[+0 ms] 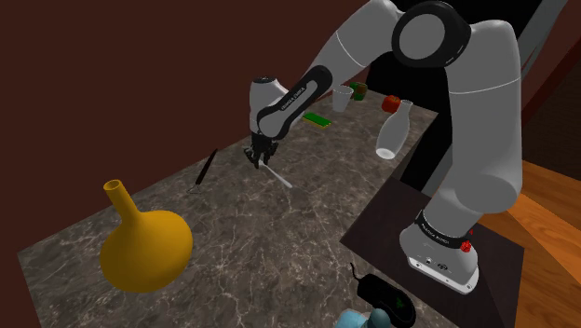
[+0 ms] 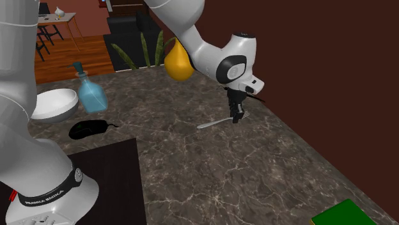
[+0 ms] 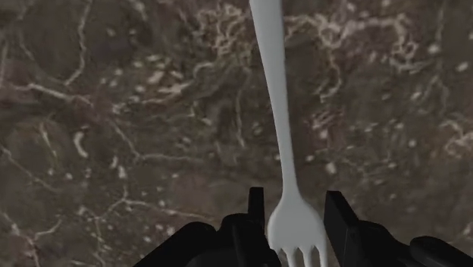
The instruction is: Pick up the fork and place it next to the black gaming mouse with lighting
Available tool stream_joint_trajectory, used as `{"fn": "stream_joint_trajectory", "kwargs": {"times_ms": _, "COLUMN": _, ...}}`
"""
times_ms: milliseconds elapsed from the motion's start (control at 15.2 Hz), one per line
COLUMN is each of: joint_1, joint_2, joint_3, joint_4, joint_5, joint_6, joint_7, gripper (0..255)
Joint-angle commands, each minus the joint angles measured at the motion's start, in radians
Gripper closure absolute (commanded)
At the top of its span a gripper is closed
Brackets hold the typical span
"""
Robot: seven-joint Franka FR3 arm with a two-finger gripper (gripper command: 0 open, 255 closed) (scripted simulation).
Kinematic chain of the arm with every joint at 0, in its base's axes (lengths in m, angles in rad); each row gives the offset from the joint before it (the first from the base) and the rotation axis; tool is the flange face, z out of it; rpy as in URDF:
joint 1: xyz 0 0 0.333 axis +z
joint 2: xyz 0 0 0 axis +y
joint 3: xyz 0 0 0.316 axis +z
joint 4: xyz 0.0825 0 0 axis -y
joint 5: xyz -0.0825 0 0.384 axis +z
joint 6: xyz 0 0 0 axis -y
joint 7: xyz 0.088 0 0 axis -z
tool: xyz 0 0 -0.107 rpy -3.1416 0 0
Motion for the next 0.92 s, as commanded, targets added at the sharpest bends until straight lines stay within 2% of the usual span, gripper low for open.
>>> {"fn": "stream_joint_trajectory", "kwargs": {"times_ms": 0, "joint_1": 0.005, "joint_2": 0.004, "joint_3": 0.003, "joint_4": 0.001, "joint_5": 0.000, "joint_6": 0.001, "joint_7": 0.003, "gripper": 255}}
{"fn": "stream_joint_trajectory", "kwargs": {"times_ms": 858, "joint_1": -0.010, "joint_2": -0.123, "joint_3": 0.023, "joint_4": 0.004, "joint_5": 0.029, "joint_6": -0.129, "joint_7": -0.016, "gripper": 255}}
